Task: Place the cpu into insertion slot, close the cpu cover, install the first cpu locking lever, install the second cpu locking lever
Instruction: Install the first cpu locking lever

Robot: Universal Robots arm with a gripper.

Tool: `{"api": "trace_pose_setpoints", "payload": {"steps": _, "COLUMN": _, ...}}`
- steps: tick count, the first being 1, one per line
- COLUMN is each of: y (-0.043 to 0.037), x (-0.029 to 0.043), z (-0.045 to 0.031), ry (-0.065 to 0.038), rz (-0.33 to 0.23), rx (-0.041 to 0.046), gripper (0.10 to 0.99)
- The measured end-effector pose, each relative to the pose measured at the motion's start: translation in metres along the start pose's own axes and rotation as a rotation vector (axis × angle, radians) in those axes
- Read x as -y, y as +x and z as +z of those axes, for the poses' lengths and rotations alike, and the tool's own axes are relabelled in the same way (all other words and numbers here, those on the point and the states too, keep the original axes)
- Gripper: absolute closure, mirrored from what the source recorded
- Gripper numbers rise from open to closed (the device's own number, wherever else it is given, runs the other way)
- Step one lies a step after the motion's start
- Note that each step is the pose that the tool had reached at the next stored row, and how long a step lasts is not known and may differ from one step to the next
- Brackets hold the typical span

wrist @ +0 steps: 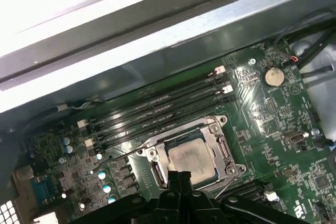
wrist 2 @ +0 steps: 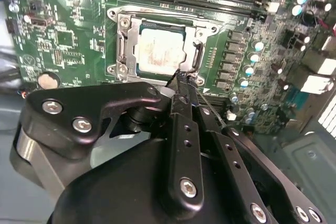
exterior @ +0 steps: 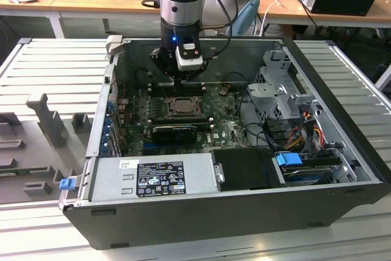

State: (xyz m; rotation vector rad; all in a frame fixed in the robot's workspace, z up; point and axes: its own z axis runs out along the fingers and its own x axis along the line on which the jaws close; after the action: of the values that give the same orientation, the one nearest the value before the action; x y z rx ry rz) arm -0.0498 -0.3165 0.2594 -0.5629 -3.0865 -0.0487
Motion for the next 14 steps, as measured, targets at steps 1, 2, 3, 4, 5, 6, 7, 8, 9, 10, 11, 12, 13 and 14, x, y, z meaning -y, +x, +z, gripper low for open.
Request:
{"api": "trace_pose_setpoints", "payload": {"steps": 1, "y": 0.0000, "x": 0.0000, "z": 0.0000, "ry": 0.000, "rz": -0.012, "rx": -0.0003, "gripper": 0.980}}
{"api": "trace_pose_setpoints", "payload": {"steps": 2, "y": 0.0000, "x": 0.0001, "z": 0.0001, "ry": 0.000, "rz": -0.024, "rx": -0.0007, "gripper": 0.980}}
{"api": "trace_pose_setpoints", "payload": {"steps": 3, "y": 0.0001, "x": 0.0004, "z": 0.0001, "ry": 0.000, "rz": -0.031, "rx": -0.0009, "gripper": 0.980}}
{"api": "trace_pose_setpoints", "payload": {"steps": 4, "y": 0.0004, "x": 0.0008, "z": 0.0000, "ry": 0.000, "rz": -0.041, "rx": -0.0012, "gripper": 0.980}}
{"api": "trace_pose_setpoints", "payload": {"steps": 5, "y": 0.0012, "x": 0.0017, "z": 0.0000, "ry": 0.000, "rz": -0.050, "rx": -0.0014, "gripper": 0.980}}
{"api": "trace_pose_setpoints", "payload": {"steps": 6, "y": 0.0012, "x": 0.0017, "z": 0.0000, "ry": 0.000, "rz": -0.057, "rx": -0.0016, "gripper": 0.980}}
{"api": "trace_pose_setpoints", "payload": {"steps": 7, "y": 0.0012, "x": 0.0017, "z": 0.0000, "ry": 0.000, "rz": -0.070, "rx": -0.0020, "gripper": 0.980}}
{"api": "trace_pose_setpoints", "payload": {"steps": 8, "y": 0.0012, "x": 0.0017, "z": -0.0001, "ry": 0.001, "rz": -0.084, "rx": -0.0025, "gripper": 0.980}}
{"api": "trace_pose_setpoints", "payload": {"steps": 9, "y": 0.0012, "x": 0.0017, "z": -0.0001, "ry": 0.001, "rz": -0.097, "rx": -0.0029, "gripper": 0.980}}
{"api": "trace_pose_setpoints", "payload": {"steps": 10, "y": 0.0012, "x": 0.0017, "z": -0.0001, "ry": 0.001, "rz": -0.123, "rx": -0.0036, "gripper": 0.980}}
{"api": "trace_pose_setpoints", "payload": {"steps": 11, "y": 0.0012, "x": 0.0017, "z": -0.0001, "ry": 0.001, "rz": -0.142, "rx": -0.0042, "gripper": 0.980}}
{"api": "trace_pose_setpoints", "payload": {"steps": 12, "y": 0.0012, "x": 0.0017, "z": 0.0000, "ry": 0.001, "rz": -0.166, "rx": -0.0049, "gripper": 0.980}}
{"api": "trace_pose_setpoints", "payload": {"steps": 13, "y": 0.0012, "x": 0.0017, "z": -0.0001, "ry": 0.001, "rz": -0.183, "rx": -0.0054, "gripper": 0.980}}
{"api": "trace_pose_setpoints", "payload": {"steps": 14, "y": 0.0012, "x": 0.0017, "z": 0.0000, "ry": 0.002, "rz": -0.201, "rx": -0.0059, "gripper": 0.980}}
